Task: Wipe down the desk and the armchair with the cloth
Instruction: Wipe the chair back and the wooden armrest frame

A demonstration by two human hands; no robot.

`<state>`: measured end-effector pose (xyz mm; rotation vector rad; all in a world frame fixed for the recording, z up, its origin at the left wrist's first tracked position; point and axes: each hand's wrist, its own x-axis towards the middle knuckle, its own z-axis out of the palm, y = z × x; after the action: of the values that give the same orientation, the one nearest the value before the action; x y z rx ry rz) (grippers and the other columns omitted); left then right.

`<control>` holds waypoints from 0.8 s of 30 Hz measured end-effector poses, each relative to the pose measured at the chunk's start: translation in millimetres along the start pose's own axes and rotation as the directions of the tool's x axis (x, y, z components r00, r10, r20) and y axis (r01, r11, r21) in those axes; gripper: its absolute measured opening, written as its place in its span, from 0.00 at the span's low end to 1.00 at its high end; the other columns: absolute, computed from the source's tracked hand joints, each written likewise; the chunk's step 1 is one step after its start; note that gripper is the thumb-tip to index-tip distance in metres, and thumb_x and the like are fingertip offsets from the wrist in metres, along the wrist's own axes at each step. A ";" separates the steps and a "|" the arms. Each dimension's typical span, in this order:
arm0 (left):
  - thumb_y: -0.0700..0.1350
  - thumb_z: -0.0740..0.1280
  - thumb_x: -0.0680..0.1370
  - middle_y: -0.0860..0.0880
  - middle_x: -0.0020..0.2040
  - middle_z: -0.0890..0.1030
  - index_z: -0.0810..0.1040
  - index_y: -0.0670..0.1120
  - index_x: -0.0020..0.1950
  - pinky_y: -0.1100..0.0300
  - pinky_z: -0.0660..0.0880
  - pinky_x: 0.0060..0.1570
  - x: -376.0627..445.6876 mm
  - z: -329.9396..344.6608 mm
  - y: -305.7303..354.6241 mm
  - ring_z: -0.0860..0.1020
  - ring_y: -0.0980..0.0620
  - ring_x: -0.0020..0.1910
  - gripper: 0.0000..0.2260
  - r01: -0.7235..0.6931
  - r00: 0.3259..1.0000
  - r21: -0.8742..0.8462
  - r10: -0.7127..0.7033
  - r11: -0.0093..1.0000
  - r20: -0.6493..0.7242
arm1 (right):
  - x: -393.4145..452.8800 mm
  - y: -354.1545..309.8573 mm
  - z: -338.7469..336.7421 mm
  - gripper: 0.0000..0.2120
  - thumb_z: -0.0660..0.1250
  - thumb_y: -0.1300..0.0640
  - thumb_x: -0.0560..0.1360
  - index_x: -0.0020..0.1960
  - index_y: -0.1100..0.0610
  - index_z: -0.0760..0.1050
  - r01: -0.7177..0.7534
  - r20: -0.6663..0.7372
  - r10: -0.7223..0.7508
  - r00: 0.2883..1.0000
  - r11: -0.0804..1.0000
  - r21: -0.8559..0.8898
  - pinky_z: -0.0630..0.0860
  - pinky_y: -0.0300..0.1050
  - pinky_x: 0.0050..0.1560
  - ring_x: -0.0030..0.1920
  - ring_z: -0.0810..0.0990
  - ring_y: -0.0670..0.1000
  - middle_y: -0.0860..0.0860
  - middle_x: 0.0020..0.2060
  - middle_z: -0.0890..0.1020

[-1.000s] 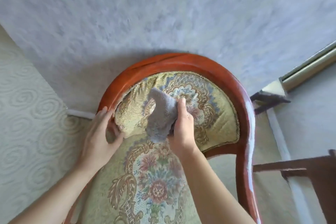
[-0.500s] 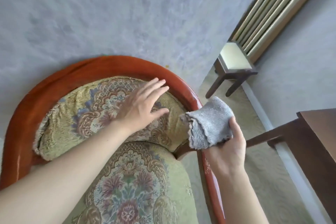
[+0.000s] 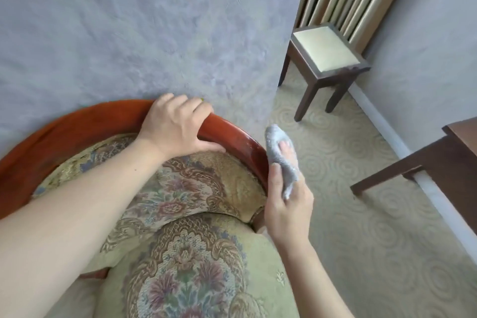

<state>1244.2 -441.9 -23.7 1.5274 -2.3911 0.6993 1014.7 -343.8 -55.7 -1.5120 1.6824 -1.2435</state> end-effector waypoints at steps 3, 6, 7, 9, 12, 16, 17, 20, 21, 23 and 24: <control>0.78 0.68 0.65 0.47 0.37 0.81 0.80 0.45 0.43 0.52 0.73 0.36 0.1 6.0 -1.6 0.79 0.44 0.35 0.34 -0.016 0.998 -0.006 0.016 1.000 -0.060 | -10.4 8.4 37.3 0.24 0.52 0.50 0.83 0.75 0.59 0.67 0.164 0.102 -0.152 0.983 0.979 -0.119 0.51 0.51 0.79 0.79 0.58 0.50 0.53 0.76 0.65; 0.74 0.67 0.70 0.48 0.36 0.80 0.79 0.45 0.42 0.52 0.72 0.36 1.1 9.2 -1.3 0.79 0.44 0.34 0.30 -0.010 0.996 0.012 0.011 1.000 -0.090 | -1.3 1.9 63.1 0.25 0.51 0.49 0.85 0.76 0.61 0.66 0.252 0.055 -0.247 0.967 0.956 -0.148 0.49 0.53 0.80 0.80 0.56 0.55 0.57 0.77 0.63; 0.69 0.67 0.73 0.47 0.35 0.79 0.78 0.45 0.41 0.51 0.71 0.36 1.0 9.3 -1.4 0.78 0.43 0.34 0.25 -0.010 0.994 0.014 0.011 1.000 -0.105 | 4.2 -4.8 71.7 0.25 0.50 0.49 0.85 0.76 0.61 0.66 0.304 0.071 -0.297 0.952 0.941 -0.150 0.49 0.54 0.80 0.79 0.56 0.56 0.58 0.77 0.63; 0.51 0.66 0.76 0.46 0.34 0.78 0.75 0.45 0.40 0.51 0.70 0.35 1.1 8.4 -2.4 0.77 0.42 0.33 0.10 -0.025 0.992 0.019 0.028 0.999 -0.122 | 16.5 -17.8 88.7 0.25 0.49 0.49 0.85 0.75 0.62 0.67 0.408 0.121 -0.393 0.912 0.899 -0.158 0.51 0.56 0.79 0.79 0.58 0.57 0.59 0.76 0.66; 0.42 0.63 0.73 0.45 0.34 0.76 0.74 0.44 0.41 0.52 0.70 0.35 0.9 8.7 -4.2 0.77 0.41 0.32 0.03 -0.023 0.994 0.026 0.025 0.999 -0.102 | 29.2 -22.3 98.6 0.24 0.52 0.51 0.84 0.75 0.62 0.67 0.497 0.155 -0.472 0.868 0.833 -0.245 0.56 0.58 0.78 0.78 0.61 0.58 0.59 0.75 0.68; 0.68 0.66 0.73 0.48 0.35 0.79 0.78 0.46 0.42 0.51 0.70 0.38 -0.3 12.5 -4.0 0.78 0.43 0.35 0.25 0.013 0.996 -0.012 -0.013 1.000 -0.085 | 11.1 9.9 72.6 0.23 0.57 0.55 0.83 0.75 0.62 0.67 0.479 0.141 -0.462 0.876 0.794 -0.373 0.60 0.59 0.76 0.78 0.61 0.58 0.59 0.76 0.66; 0.74 0.66 0.70 0.48 0.36 0.80 0.79 0.46 0.42 0.52 0.71 0.38 -0.6 13.0 -4.5 0.79 0.44 0.35 0.30 0.014 0.997 -0.017 -0.015 1.000 -0.072 | 2.4 21.1 62.5 0.22 0.56 0.54 0.84 0.75 0.62 0.67 0.433 0.107 -0.428 0.898 0.808 -0.399 0.61 0.59 0.76 0.77 0.62 0.58 0.59 0.76 0.67; 0.80 0.65 0.64 0.49 0.35 0.79 0.78 0.46 0.42 0.53 0.71 0.38 -1.2 12.6 -5.8 0.78 0.45 0.35 0.35 -0.010 0.997 -0.023 0.008 1.000 -0.081 | -21.0 51.2 31.9 0.24 0.53 0.49 0.83 0.76 0.56 0.68 0.112 -0.072 -0.153 0.986 0.909 -0.400 0.64 0.51 0.75 0.76 0.65 0.51 0.51 0.76 0.67; 0.80 0.65 0.64 0.49 0.35 0.78 0.78 0.46 0.42 0.53 0.71 0.39 -1.5 12.3 -5.9 0.78 0.45 0.35 0.35 -0.019 0.996 -0.023 0.017 1.000 -0.086 | -25.5 55.8 27.5 0.25 0.51 0.47 0.82 0.76 0.53 0.67 -0.020 -0.133 -0.032 0.991 0.929 -0.371 0.64 0.48 0.74 0.76 0.65 0.48 0.47 0.76 0.67; 0.79 0.65 0.64 0.48 0.36 0.78 0.77 0.46 0.43 0.52 0.70 0.39 -1.7 13.8 -5.4 0.77 0.45 0.35 0.35 -0.036 0.994 -0.025 0.033 0.999 -0.100 | -30.4 54.4 31.6 0.27 0.50 0.46 0.81 0.76 0.54 0.66 -0.150 -0.225 0.077 0.971 0.933 -0.328 0.63 0.47 0.74 0.75 0.66 0.49 0.47 0.75 0.68; 0.79 0.65 0.64 0.48 0.36 0.78 0.77 0.46 0.43 0.52 0.69 0.39 -1.9 14.1 -4.9 0.77 0.45 0.35 0.35 -0.041 0.994 -0.021 0.039 0.999 -0.103 | -31.2 48.9 37.8 0.27 0.51 0.48 0.81 0.76 0.57 0.66 -0.156 -0.258 0.072 0.963 0.935 -0.319 0.61 0.48 0.75 0.76 0.66 0.52 0.51 0.75 0.69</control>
<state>1250.4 -449.2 -35.3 1.4030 -2.3520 0.7366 1032.1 -327.0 -120.5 -1.4676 2.2064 -1.1590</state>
